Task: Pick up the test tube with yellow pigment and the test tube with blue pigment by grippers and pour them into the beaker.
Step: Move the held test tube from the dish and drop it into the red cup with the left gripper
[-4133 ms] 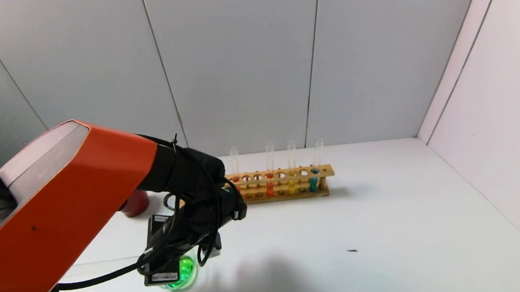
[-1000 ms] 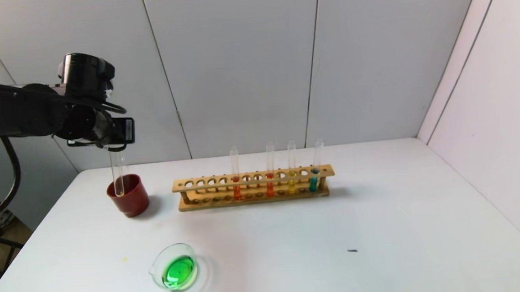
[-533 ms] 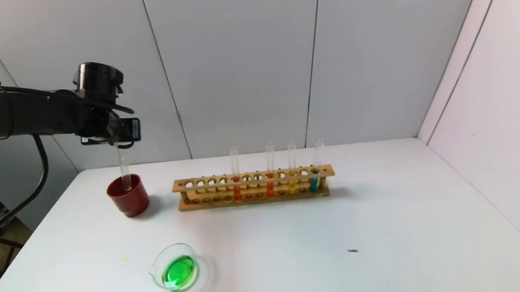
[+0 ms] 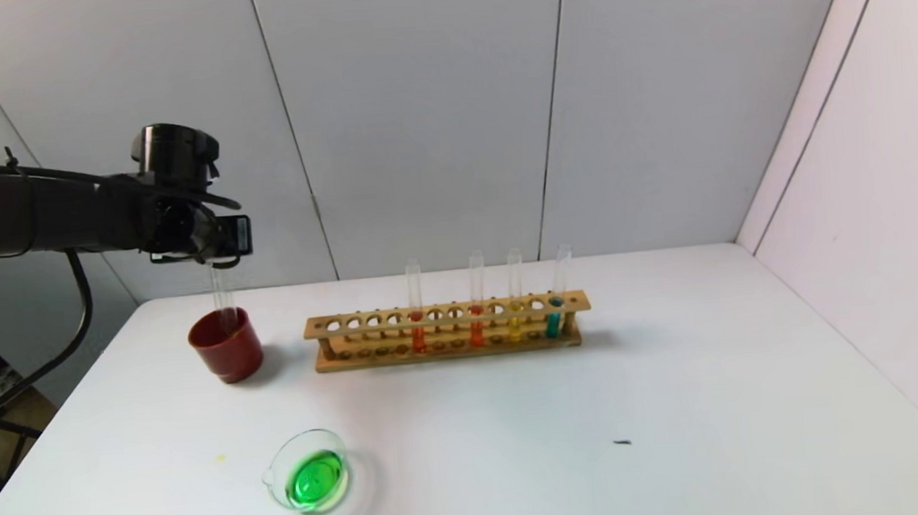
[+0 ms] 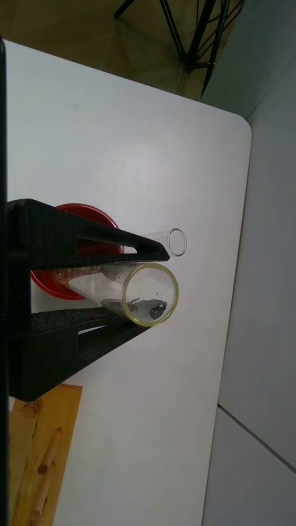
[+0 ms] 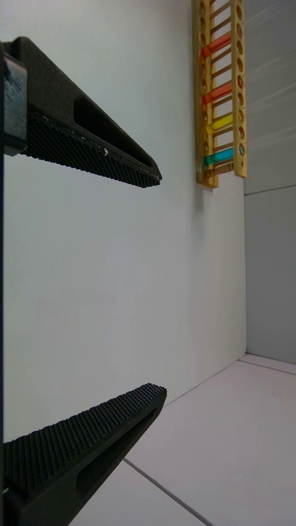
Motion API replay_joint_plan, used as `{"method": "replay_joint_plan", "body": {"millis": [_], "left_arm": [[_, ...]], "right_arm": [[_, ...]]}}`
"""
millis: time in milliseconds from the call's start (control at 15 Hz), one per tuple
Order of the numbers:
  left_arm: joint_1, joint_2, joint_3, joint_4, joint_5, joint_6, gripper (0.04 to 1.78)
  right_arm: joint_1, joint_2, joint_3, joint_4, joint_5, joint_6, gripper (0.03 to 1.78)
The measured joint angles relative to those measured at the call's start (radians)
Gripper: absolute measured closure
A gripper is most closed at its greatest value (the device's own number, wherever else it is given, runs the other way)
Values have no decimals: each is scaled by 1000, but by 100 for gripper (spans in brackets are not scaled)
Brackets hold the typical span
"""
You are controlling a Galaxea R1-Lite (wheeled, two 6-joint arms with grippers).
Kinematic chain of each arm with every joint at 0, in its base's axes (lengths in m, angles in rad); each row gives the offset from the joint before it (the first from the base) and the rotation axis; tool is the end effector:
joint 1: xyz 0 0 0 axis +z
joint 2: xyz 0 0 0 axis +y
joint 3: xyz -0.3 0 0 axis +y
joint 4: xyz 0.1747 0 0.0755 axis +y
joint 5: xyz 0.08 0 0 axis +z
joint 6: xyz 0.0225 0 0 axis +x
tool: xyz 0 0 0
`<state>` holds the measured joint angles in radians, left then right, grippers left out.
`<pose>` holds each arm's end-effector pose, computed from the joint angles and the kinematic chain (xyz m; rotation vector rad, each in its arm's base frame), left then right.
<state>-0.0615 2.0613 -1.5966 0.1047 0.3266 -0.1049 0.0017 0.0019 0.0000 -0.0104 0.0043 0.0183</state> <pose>0.4163 -0.0184 0.1992 0.0086 0.5457 0.2868 -0.0227 0.0001 0.0766 0.0183 -0.0084 0.0061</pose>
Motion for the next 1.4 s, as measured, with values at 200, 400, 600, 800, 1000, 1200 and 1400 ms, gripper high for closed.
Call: {"method": "replay_joint_plan", "body": {"millis": [200, 400, 600, 800, 1000, 1200, 1400], "left_arm": [[0, -1, 95, -100, -4, 4, 150], [2, 0, 196, -205, -5, 4, 150], [1, -3, 260, -250, -7, 3, 150], [2, -11, 307, -267, -10, 4, 150], [1, -29, 335, -287, -27, 10, 138], [0, -53, 347, -293, -28, 13, 101], [1, -83, 356, -292, -28, 13, 49]], "right_arm": [[0, 0, 0, 0, 1, 0, 7], [0, 0, 0, 0, 0, 0, 7], [0, 0, 0, 0, 0, 0, 7], [0, 0, 0, 0, 0, 0, 7], [0, 0, 0, 0, 1, 0, 7], [0, 0, 0, 0, 0, 0, 7], [0, 0, 0, 0, 1, 0, 7]]}}
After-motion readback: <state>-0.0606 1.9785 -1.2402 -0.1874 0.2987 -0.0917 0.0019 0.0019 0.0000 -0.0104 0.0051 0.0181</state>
